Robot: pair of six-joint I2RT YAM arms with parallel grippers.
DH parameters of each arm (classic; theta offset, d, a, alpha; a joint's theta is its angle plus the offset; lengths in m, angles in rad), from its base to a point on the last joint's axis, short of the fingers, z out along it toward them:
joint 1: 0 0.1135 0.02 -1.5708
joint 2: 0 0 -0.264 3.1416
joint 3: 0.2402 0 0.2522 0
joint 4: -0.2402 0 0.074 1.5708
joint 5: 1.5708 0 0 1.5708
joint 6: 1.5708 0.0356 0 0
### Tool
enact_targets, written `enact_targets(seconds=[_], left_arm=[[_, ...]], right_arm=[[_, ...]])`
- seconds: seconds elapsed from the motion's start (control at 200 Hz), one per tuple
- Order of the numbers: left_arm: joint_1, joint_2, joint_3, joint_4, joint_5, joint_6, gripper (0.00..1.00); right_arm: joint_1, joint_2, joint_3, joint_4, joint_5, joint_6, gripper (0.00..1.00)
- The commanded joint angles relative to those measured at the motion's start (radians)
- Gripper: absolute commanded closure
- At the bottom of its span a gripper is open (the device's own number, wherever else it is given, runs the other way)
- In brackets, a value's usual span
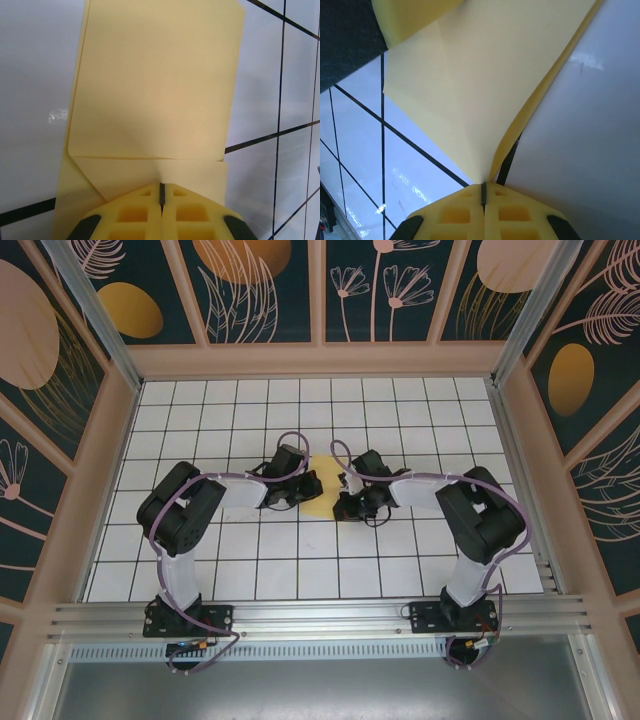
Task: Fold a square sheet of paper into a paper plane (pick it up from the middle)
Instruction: Fold the triangle a second time at the center of the table.
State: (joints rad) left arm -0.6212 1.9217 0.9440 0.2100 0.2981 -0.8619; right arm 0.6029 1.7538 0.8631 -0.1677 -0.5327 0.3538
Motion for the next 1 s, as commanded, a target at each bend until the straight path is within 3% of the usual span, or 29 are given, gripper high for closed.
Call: enact_targets(seconds=[0.0,0.48,0.991], left_arm=[[0.0,0.054,-0.044,-0.123,-0.088,-0.001,0.94],[0.0,0.057,-0.047,-0.104,-0.064,-0.006,0.94],[-0.001,0.033,-0.009,-0.115,-0.071,-0.034,0.93]], right_arm=[[-0.002,-0.068,0.028,-0.01,0.041,0.045,0.94],[0.011,0.049,0.093,0.063,0.031,0.104,0.94],[0.008,0.044,0.051,0.011,-0.038,0.022,0.95]])
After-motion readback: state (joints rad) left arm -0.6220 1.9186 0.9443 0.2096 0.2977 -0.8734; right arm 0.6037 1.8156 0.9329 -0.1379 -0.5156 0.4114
